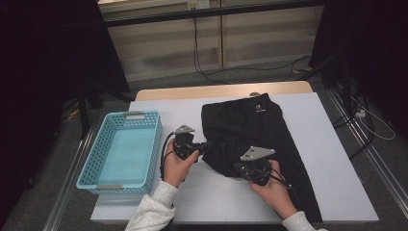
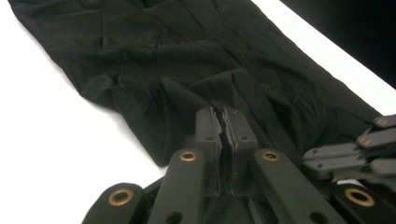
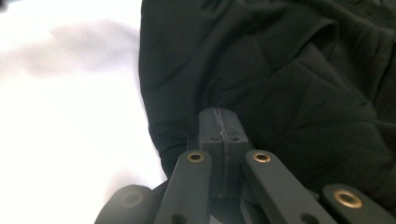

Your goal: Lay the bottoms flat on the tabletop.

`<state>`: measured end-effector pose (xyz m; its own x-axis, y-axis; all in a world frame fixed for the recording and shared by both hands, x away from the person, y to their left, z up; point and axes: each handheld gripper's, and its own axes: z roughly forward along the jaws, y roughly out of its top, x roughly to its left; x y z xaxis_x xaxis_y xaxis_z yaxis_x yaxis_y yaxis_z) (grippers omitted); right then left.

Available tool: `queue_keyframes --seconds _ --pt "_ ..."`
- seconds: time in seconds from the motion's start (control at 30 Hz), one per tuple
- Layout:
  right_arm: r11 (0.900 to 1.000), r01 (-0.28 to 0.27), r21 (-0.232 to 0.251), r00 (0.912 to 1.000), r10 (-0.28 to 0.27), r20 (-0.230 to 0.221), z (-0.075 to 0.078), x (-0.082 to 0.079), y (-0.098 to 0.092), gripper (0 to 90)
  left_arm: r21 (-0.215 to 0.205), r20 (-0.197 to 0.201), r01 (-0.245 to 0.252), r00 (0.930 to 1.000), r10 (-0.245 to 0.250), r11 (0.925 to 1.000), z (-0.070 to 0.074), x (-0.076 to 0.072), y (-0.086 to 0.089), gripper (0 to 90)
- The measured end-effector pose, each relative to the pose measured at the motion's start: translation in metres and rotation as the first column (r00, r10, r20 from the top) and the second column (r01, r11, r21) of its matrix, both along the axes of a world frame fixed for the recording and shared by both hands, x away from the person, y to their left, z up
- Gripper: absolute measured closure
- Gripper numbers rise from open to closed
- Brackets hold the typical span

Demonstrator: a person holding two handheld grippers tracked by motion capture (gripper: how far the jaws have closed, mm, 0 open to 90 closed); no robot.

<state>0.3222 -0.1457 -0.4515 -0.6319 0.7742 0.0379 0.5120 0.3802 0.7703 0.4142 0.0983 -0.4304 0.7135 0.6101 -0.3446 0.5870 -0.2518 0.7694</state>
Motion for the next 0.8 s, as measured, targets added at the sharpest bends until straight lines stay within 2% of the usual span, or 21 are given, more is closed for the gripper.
queue_keyframes --seconds 0.07,0.2,0.27,0.3,0.33,0.4,0.5,0.67,0.8 --pt "1.000 0.013 0.018 0.9998 -0.014 0.013 0.007 0.003 -0.005 90.0 0.003 -0.001 -0.004 1.0000 0.004 1.0000 0.000 0.002 0.000 85.4" --pt "0.993 0.060 0.103 0.9980 -0.062 0.015 0.017 0.012 -0.017 90.0 0.002 -0.007 -0.009 0.9999 0.009 1.0000 -0.003 0.005 0.002 79.7" --pt "0.993 0.081 0.088 0.9965 -0.082 0.011 0.016 0.018 -0.020 90.0 0.003 -0.001 -0.014 0.9999 0.014 0.9999 -0.006 0.004 0.002 70.6" --pt "0.992 0.086 0.097 0.9962 -0.087 -0.001 0.014 0.021 -0.020 90.0 0.003 0.002 -0.020 0.9998 0.020 0.9998 -0.008 0.004 0.002 64.4" --pt "0.991 0.090 0.099 0.9959 -0.090 -0.012 0.013 0.024 -0.021 90.0 0.007 -0.003 -0.017 0.9999 0.017 0.9998 -0.009 0.003 0.003 62.1" --pt "0.993 0.098 0.062 0.9952 -0.097 -0.013 0.009 0.030 -0.019 90.0 0.022 0.000 -0.007 1.0000 0.007 0.9997 -0.010 -0.001 0.005 53.0" --pt "0.994 0.107 0.033 0.9940 -0.106 -0.029 0.003 0.036 -0.015 90.0 0.046 0.006 -0.009 0.9999 0.009 0.9989 -0.011 -0.006 0.010 41.1" --pt "0.993 0.120 -0.008 0.9919 -0.120 -0.041 -0.004 0.040 -0.013 90.0 0.090 0.012 -0.018 0.9998 0.017 0.9958 -0.013 -0.017 0.020 33.9" --pt "0.994 0.110 -0.011 0.9933 -0.111 -0.032 -0.009 0.039 -0.011 90.0 0.139 0.012 -0.006 0.9999 0.005 0.9902 -0.022 -0.027 0.020 33.6"
